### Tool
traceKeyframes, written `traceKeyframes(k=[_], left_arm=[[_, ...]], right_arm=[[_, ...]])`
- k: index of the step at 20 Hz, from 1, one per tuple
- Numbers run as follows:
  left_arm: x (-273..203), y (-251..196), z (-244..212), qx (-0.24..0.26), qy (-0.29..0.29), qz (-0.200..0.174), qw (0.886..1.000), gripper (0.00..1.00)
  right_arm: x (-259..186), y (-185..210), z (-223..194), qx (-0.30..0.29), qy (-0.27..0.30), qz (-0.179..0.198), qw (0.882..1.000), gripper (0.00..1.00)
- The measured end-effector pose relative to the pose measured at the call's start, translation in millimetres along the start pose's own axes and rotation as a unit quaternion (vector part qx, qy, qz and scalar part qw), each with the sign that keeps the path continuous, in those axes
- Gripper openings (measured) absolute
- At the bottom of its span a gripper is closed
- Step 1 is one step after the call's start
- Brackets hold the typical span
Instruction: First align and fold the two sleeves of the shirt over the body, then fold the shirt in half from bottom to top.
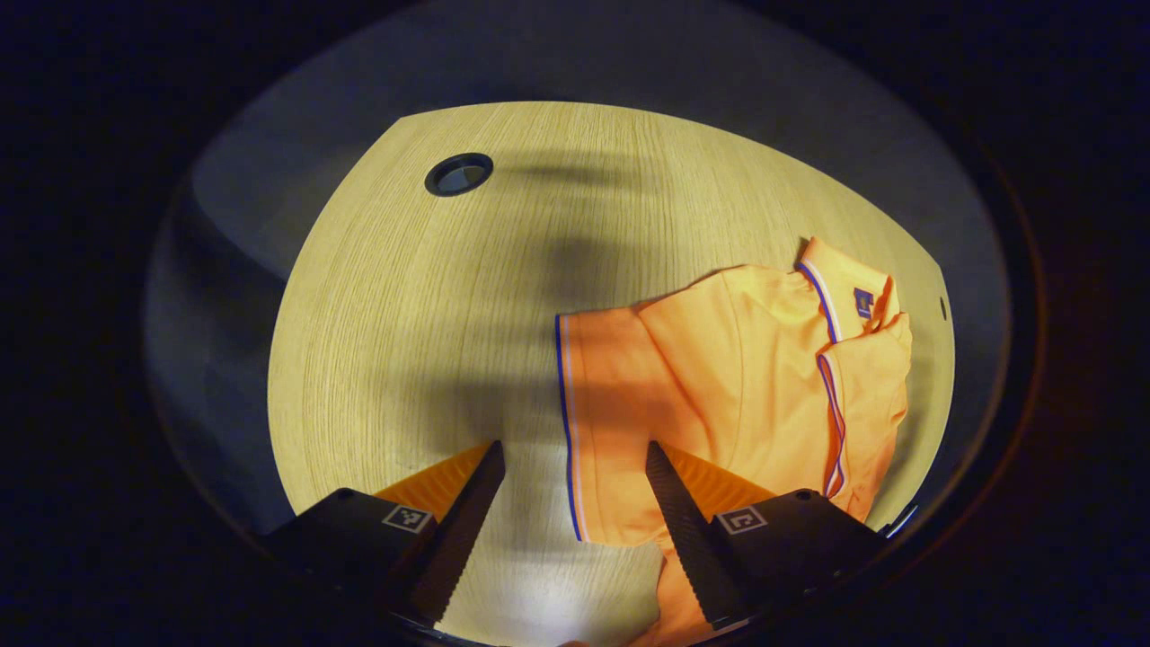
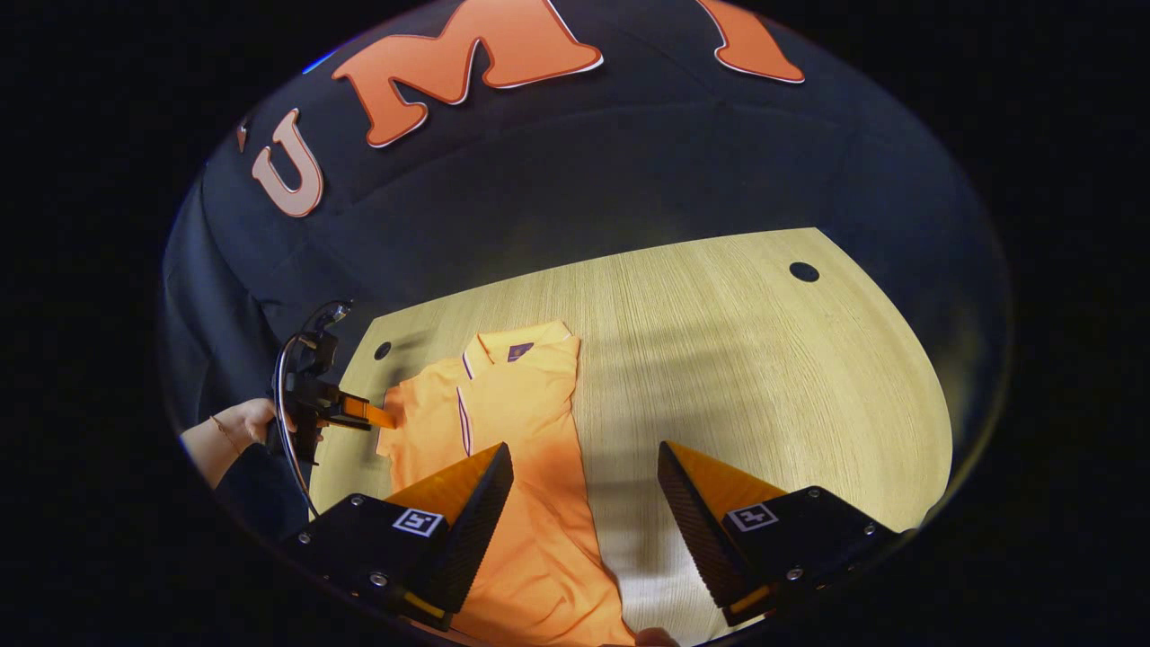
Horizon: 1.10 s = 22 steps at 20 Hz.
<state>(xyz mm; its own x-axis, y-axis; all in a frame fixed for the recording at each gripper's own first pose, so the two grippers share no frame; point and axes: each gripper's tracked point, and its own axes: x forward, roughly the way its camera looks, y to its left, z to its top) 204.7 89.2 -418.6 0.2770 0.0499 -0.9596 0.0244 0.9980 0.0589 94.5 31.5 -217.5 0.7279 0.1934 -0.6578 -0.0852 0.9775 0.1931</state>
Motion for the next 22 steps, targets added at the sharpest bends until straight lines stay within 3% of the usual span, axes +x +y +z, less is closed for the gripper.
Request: traceKeyframes(k=[9, 12, 14, 22], left_arm=[[-1.3, -5.5, -2.9, 0.023, -0.011, -0.002, 1.0, 0.84], [-2.4, -13.7, -5.9, 0.006, -0.007, -0.01, 1.0, 0.23], [-0.2, -23.5, -11.9, 0.024, 0.006, -0.017, 1.0, 0.04], [-49.8, -44.8, -3.2, 0.071, -0.036, -0.006, 0.997, 0.04]], right_arm=[[-8.0, -1.7, -6.6, 0.006, -0.001, 0.004, 1.0, 0.99], [-14.6, -4.6, -6.0, 0.009, -0.008, 0.002, 1.0, 0.99], [-18.7, -6.0, -3.6, 0.012, -0.011, 0.004, 1.0, 0.99], [-35.5, -15.8, 1.2, 0.004, -0.033, -0.001, 0.999, 0.99]])
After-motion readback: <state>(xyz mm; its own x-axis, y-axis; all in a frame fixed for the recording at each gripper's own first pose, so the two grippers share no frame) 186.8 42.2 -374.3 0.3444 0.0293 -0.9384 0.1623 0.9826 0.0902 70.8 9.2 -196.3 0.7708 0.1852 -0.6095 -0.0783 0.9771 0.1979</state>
